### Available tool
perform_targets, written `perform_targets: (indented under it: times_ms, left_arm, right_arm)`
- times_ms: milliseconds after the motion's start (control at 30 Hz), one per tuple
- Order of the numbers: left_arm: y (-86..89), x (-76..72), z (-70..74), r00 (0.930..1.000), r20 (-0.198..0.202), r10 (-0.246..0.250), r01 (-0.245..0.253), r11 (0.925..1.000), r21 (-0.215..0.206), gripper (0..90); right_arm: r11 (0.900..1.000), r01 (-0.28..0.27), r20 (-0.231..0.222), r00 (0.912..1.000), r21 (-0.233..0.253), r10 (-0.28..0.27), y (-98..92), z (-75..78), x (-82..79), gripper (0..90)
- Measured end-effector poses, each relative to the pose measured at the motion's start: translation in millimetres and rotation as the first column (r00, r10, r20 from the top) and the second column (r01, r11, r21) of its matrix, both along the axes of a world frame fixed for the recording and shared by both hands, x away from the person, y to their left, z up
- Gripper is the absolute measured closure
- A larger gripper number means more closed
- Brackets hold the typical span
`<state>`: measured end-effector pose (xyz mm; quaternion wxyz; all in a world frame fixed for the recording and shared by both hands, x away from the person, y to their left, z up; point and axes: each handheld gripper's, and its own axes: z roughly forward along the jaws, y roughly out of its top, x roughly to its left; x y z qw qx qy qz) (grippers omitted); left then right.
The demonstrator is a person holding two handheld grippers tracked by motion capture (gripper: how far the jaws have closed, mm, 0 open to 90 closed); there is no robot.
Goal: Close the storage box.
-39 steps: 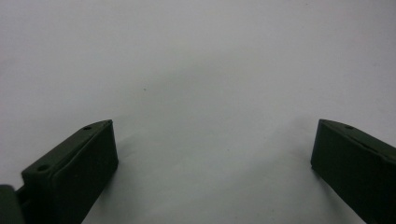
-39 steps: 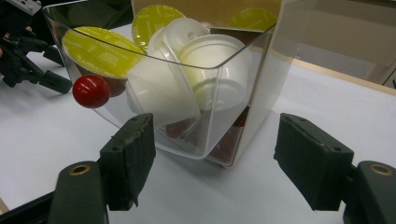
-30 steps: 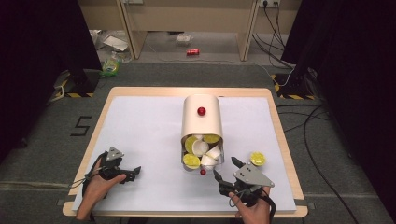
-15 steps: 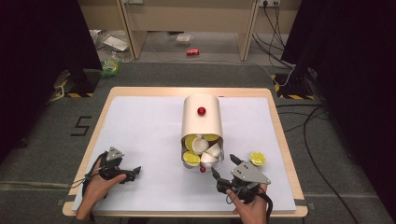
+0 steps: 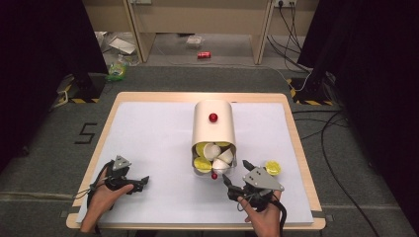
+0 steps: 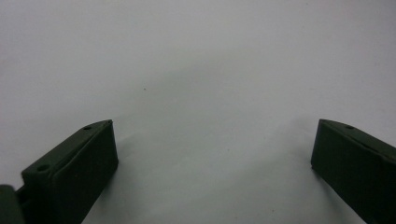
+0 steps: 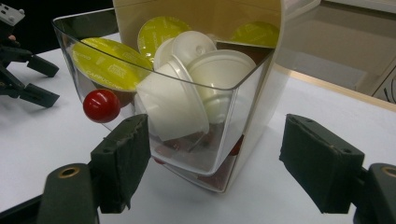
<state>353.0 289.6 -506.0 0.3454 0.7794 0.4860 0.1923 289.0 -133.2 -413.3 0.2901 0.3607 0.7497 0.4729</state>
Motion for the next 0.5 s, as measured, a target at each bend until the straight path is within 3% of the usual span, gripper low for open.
perform_targets:
  times_ms: [500]
  left_arm:
    - [-0.1, 0.0, 0.0, 1.0, 0.0, 0.0, 0.0, 1.0, 0.0, 0.0]
  right_arm:
    - [1.0, 0.021, 0.003, 0.9998, 0.011, -0.021, 2.2, -1.3, 11.1, 24.5]
